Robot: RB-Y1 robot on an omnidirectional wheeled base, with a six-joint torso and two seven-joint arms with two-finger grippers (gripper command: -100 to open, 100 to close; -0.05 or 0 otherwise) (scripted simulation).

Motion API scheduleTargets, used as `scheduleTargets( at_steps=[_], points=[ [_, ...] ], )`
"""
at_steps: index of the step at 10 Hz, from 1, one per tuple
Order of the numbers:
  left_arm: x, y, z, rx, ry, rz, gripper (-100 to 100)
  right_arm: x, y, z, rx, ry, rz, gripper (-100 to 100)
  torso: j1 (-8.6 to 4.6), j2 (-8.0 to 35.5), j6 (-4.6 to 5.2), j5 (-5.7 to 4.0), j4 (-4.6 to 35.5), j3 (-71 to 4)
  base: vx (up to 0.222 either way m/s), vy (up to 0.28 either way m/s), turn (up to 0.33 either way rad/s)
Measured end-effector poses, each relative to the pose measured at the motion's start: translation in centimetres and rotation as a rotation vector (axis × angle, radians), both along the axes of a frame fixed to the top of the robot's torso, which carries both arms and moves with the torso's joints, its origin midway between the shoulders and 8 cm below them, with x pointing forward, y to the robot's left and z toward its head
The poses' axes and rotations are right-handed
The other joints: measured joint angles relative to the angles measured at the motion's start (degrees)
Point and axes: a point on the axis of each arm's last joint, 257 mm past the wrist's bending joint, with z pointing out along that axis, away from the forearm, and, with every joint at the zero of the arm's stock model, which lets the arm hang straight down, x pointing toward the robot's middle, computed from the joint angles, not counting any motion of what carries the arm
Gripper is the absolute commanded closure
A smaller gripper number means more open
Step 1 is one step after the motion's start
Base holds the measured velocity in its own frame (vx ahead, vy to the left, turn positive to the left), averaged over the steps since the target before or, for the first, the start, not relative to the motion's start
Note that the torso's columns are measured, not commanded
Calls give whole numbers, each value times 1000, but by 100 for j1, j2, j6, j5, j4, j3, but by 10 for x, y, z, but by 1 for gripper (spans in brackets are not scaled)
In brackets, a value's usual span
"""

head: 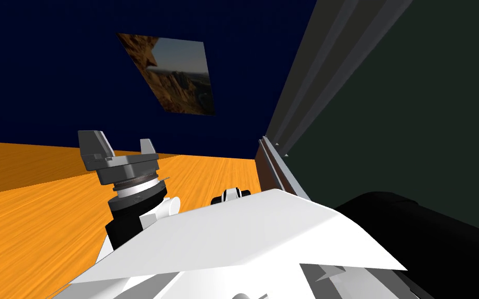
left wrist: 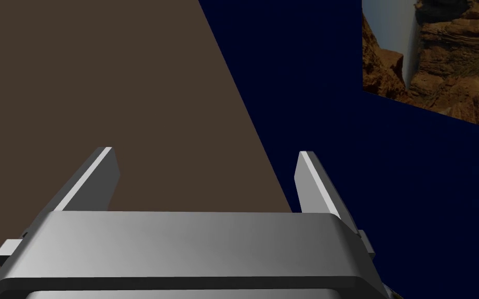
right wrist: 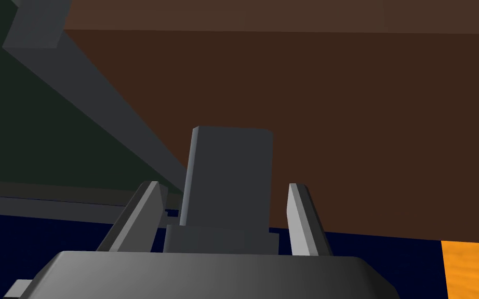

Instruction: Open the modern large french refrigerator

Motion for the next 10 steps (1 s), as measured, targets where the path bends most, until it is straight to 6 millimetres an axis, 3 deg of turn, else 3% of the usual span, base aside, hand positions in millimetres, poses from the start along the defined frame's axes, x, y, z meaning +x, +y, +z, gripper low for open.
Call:
scheduleTargets(
  at_steps=[4, 6, 10],
  points=[
    [0, 0, 0, 0, 0, 0, 0, -18, 26, 3, 13, 4, -1, 100, -17, 9, -17, 42, 11, -16, 45, 86, 25],
    [0, 0, 0, 0, 0, 0, 0, -16, 1, 4, -2, 7, -14, 100, 19, 6, -29, 26, 17, 2, -59, 194, 108],
    [0, 0, 0, 0, 0, 0, 0, -2, -35, -1, 1, 13, -37, 100, -29, 6, -6, 11, 4, -6, -43, 149, 73]
  ],
)
